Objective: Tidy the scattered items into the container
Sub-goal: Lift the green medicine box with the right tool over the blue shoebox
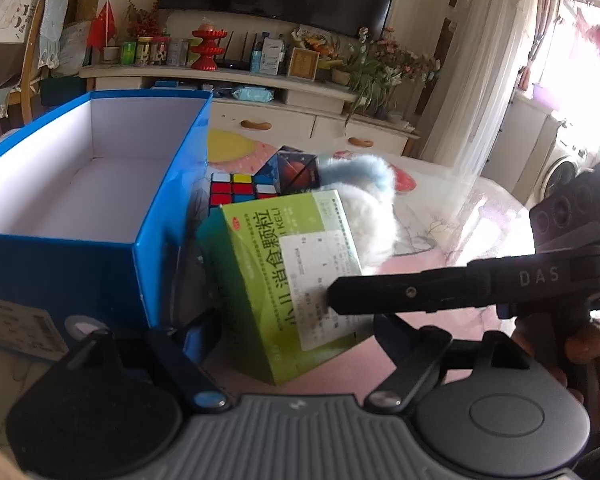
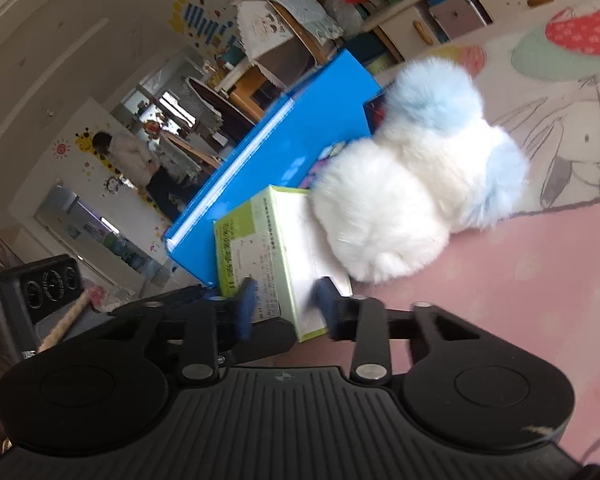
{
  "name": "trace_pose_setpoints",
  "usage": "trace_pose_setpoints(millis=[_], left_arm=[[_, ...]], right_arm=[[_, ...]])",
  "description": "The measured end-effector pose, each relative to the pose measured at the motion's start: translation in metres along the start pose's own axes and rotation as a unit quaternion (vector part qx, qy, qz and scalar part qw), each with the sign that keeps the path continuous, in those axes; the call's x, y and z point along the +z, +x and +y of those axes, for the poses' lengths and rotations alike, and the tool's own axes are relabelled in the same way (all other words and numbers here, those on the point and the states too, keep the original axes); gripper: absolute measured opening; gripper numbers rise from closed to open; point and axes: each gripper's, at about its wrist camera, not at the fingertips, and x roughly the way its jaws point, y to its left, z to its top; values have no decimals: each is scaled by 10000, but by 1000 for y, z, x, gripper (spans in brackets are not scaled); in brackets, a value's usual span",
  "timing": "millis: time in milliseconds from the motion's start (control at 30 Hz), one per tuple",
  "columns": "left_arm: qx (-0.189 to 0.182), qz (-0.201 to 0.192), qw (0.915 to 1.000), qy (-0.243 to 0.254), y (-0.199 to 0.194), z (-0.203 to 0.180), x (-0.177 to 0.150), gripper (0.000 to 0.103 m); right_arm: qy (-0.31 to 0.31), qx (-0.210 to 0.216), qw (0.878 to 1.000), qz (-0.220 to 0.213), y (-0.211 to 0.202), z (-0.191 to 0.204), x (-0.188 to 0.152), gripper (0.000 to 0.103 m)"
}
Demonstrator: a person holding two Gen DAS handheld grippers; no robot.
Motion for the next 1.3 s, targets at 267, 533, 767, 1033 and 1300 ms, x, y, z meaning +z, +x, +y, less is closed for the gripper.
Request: trace_pose_setpoints(millis=[267,533,767,1033,1300], left_arm=[[-63,-33,10000,8,2,0,-2,67],[-49,-116,9999,-60,5,-1,0,60],[-46,-164,9998,-127,8,1,4,60],[-210,-472,9986,58,-12,-12,4,60],[-370,-863,9955,148,-48,-20,18,60]], right_arm=[[80,-146,9998,-65,-9,-7,4,45],[138,-147,9997,-147,3,-14,11,78],[232,-106,9994,-254,8,-22,6,87],[-1,38,9991,-418,-23,-3,-3,79],[-483,-5,9971,-595,-56,50,6,77]])
